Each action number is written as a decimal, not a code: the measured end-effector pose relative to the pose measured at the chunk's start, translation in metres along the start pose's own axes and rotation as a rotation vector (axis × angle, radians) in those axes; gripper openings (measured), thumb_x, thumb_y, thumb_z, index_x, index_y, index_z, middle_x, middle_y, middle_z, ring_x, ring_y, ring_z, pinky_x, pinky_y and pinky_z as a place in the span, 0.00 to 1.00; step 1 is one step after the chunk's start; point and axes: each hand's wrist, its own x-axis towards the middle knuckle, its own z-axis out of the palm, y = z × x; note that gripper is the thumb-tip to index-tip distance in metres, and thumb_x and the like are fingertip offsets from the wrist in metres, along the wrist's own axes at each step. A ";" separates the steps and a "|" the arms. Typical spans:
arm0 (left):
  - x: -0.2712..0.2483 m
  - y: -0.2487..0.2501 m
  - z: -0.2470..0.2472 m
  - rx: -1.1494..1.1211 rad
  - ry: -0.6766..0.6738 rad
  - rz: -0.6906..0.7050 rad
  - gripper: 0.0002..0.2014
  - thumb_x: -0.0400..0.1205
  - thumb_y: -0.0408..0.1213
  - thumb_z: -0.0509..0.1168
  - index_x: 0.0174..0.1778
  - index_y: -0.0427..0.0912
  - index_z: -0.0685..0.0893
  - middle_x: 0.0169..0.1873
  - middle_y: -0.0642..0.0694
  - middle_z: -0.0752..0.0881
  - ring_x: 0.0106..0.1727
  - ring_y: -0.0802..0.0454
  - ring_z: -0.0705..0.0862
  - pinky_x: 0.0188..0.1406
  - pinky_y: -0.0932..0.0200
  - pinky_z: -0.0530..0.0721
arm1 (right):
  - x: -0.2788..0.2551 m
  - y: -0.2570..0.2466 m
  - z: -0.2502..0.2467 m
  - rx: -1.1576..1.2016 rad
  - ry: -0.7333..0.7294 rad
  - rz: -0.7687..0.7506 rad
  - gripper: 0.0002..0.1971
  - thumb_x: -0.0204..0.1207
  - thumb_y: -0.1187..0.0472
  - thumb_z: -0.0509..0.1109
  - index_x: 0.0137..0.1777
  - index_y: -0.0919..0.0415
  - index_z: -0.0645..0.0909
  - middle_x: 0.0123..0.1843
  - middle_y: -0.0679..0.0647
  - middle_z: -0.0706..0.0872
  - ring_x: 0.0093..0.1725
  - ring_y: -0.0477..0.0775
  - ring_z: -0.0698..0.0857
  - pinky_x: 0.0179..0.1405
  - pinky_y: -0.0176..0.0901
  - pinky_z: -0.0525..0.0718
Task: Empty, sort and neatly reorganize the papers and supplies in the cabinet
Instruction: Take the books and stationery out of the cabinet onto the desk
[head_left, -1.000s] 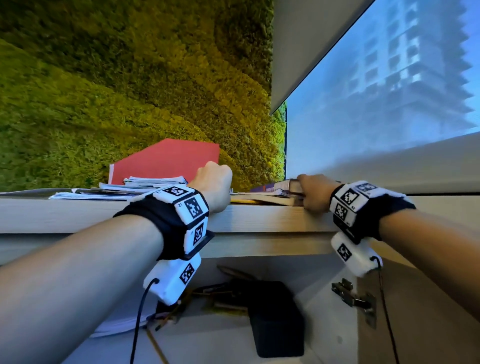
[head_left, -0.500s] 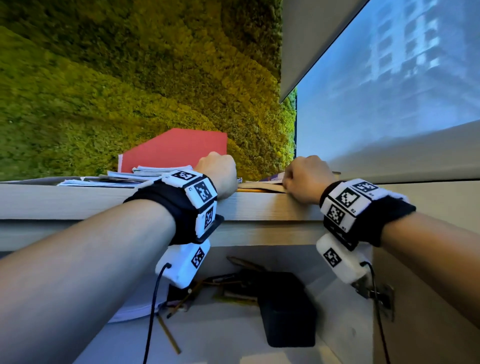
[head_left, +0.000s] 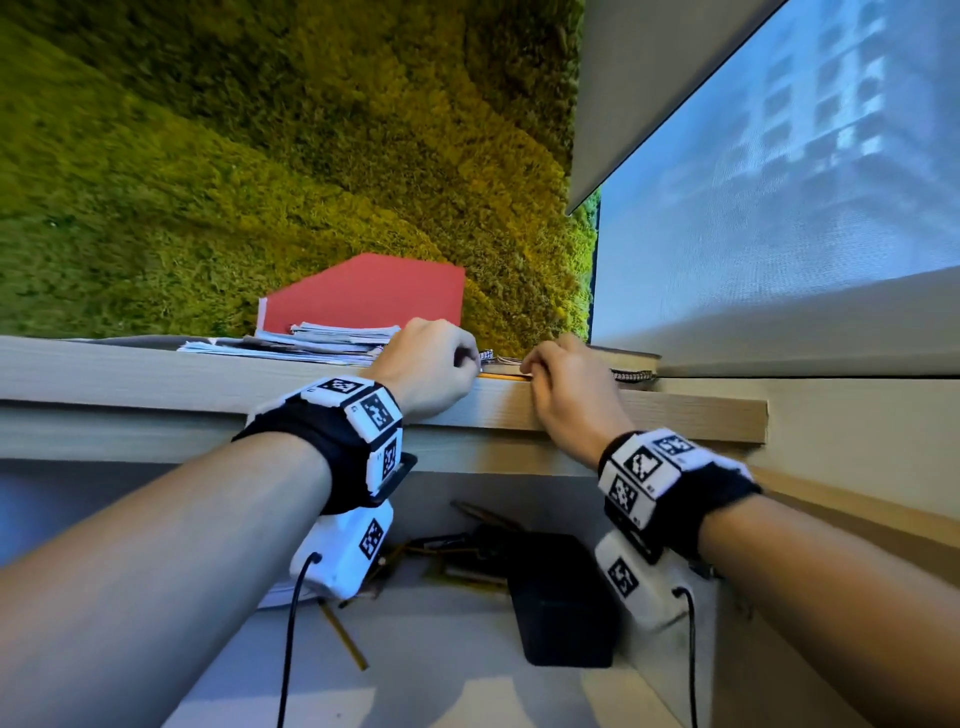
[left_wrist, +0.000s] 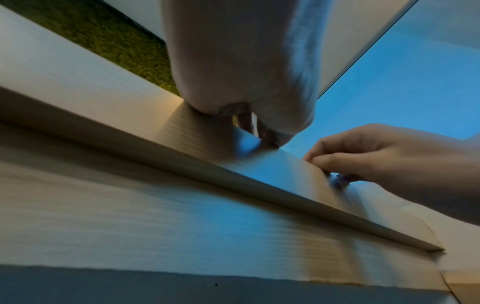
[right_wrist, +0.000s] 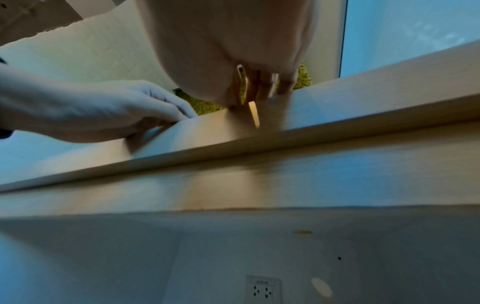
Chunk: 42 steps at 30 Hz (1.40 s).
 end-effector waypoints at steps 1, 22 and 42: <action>-0.005 -0.003 -0.003 0.000 0.020 -0.004 0.12 0.77 0.40 0.60 0.40 0.54 0.90 0.42 0.48 0.90 0.45 0.42 0.85 0.46 0.49 0.85 | -0.006 -0.003 0.003 0.007 0.035 -0.023 0.10 0.82 0.62 0.60 0.53 0.60 0.83 0.51 0.56 0.80 0.50 0.59 0.79 0.52 0.54 0.80; -0.136 -0.077 0.087 0.716 -0.458 0.188 0.14 0.80 0.43 0.63 0.58 0.42 0.77 0.56 0.43 0.77 0.57 0.42 0.79 0.54 0.48 0.75 | -0.120 0.017 0.088 -0.251 -0.468 -0.339 0.06 0.72 0.58 0.66 0.47 0.55 0.81 0.53 0.53 0.77 0.55 0.58 0.76 0.51 0.54 0.74; -0.175 -0.318 0.157 0.568 -0.932 -0.423 0.19 0.74 0.56 0.66 0.51 0.47 0.74 0.49 0.45 0.77 0.43 0.45 0.79 0.44 0.55 0.79 | -0.135 -0.042 0.295 -0.238 -1.122 -0.163 0.20 0.79 0.50 0.66 0.69 0.49 0.71 0.70 0.55 0.69 0.72 0.61 0.69 0.68 0.55 0.71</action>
